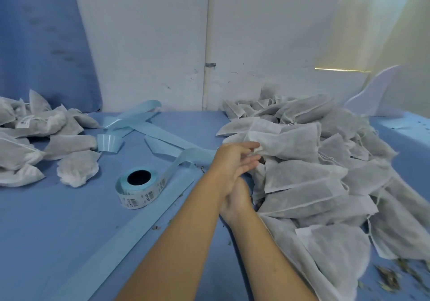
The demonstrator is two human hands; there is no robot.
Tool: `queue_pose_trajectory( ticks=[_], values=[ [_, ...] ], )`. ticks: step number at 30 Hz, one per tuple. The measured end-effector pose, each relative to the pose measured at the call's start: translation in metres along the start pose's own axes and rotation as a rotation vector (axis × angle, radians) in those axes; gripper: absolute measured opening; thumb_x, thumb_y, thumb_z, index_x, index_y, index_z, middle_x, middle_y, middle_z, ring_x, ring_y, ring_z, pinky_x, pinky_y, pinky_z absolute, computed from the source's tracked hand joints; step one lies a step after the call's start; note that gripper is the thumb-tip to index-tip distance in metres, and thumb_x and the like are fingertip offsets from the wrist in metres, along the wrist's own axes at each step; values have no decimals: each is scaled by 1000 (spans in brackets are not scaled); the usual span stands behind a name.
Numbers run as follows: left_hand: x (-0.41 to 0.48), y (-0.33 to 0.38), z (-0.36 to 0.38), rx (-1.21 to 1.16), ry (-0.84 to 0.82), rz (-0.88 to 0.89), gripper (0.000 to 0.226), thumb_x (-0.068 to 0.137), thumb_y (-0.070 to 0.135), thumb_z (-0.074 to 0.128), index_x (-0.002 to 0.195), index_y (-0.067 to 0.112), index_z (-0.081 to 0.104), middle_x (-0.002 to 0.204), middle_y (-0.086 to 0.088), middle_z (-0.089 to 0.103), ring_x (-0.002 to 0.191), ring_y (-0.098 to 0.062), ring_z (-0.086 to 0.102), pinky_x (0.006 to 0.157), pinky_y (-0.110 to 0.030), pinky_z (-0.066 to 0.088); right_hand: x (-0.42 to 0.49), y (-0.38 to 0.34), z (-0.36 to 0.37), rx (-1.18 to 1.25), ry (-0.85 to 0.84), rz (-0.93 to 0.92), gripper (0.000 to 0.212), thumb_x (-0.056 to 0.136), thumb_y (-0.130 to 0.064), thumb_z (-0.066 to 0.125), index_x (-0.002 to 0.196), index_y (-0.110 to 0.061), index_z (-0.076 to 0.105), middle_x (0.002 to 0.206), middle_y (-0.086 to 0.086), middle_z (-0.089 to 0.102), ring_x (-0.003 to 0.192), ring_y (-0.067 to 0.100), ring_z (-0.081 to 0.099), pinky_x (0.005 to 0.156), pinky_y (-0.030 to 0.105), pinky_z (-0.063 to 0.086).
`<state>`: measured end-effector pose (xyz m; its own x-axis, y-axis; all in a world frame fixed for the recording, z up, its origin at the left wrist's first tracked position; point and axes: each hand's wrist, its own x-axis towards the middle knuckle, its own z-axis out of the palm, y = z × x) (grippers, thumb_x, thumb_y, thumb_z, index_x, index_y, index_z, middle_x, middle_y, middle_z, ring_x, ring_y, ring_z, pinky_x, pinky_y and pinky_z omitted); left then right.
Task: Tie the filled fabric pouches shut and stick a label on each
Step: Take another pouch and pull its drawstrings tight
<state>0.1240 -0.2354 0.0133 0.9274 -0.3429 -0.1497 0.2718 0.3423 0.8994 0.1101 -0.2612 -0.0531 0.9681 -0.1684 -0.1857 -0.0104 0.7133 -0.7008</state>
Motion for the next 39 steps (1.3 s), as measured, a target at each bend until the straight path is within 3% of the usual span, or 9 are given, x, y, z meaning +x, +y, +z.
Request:
queue_pose_trajectory(
  ticks=[3, 9, 16, 19, 23, 26, 32, 36, 39],
  values=[
    [1, 6, -11, -138, 35, 110, 30, 91, -11, 38, 94, -2, 67, 98, -9, 65, 100, -26, 62, 81, -25, 53, 2, 2, -1, 73, -97, 21, 28, 102, -6, 31, 103, -4, 59, 94, 13, 62, 90, 23, 57, 81, 32, 47],
    [-9, 34, -44, -323, 147, 404, 33, 88, -17, 37, 94, -1, 65, 93, -7, 68, 96, -15, 63, 87, -22, 52, 1, 4, 1, 32, -19, 3, 19, 94, 2, 45, 93, -1, 64, 71, 7, 64, 66, 14, 56, 63, 21, 52],
    [-43, 28, -87, 79, 273, 569, 41, 87, -12, 44, 91, 18, 72, 104, 1, 70, 95, -1, 64, 89, -14, 47, -4, 10, 10, -89, -32, -70, 18, 94, -1, 46, 92, -4, 64, 71, 6, 65, 60, 13, 58, 58, 19, 52],
    [-52, 15, -97, 143, 288, 562, 42, 86, -13, 45, 89, 20, 70, 99, 4, 69, 92, -1, 62, 92, -19, 48, -9, 15, 17, -226, -80, -159, 17, 92, -1, 52, 101, -11, 62, 80, 4, 68, 64, 12, 63, 60, 20, 52],
    [-59, 8, -102, 189, 270, 538, 44, 85, -14, 40, 88, 18, 69, 92, 6, 70, 83, -1, 64, 67, -14, 50, -16, 25, 22, -701, -124, -471, 49, 84, 3, 62, 119, -31, 55, 119, -6, 55, 69, 9, 59, 67, 25, 50],
    [-64, 8, -102, 220, 259, 525, 42, 82, -14, 41, 81, 16, 71, 83, 5, 71, 65, 0, 62, 50, -10, 43, -18, 30, 26, -872, -205, -604, 52, 83, -2, 64, 120, -36, 51, 125, -10, 49, 67, 8, 58, 67, 18, 49],
    [-69, 8, -106, 271, 274, 563, 41, 79, -16, 41, 81, 13, 69, 72, 6, 72, 54, -1, 60, 49, -8, 39, -17, 35, 28, -754, -223, -549, 39, 87, 4, 59, 114, -23, 55, 119, -4, 61, 107, 2, 60, 81, 14, 48],
    [-69, 12, -111, 253, 500, 645, 37, 80, -12, 41, 87, 16, 63, 89, 8, 67, 54, -5, 58, 48, -14, 40, -15, 31, 27, -748, -167, -614, 38, 85, 5, 61, 116, -17, 54, 118, -2, 59, 96, -7, 58, 78, 12, 47],
    [-67, 13, -113, 226, 530, 606, 34, 87, -7, 42, 94, 23, 56, 104, 8, 59, 64, -9, 68, 49, -18, 48, -14, 31, 26, -741, -170, -631, 40, 83, 6, 61, 117, -15, 54, 118, -1, 58, 95, -9, 57, 77, 10, 46]
  ],
)
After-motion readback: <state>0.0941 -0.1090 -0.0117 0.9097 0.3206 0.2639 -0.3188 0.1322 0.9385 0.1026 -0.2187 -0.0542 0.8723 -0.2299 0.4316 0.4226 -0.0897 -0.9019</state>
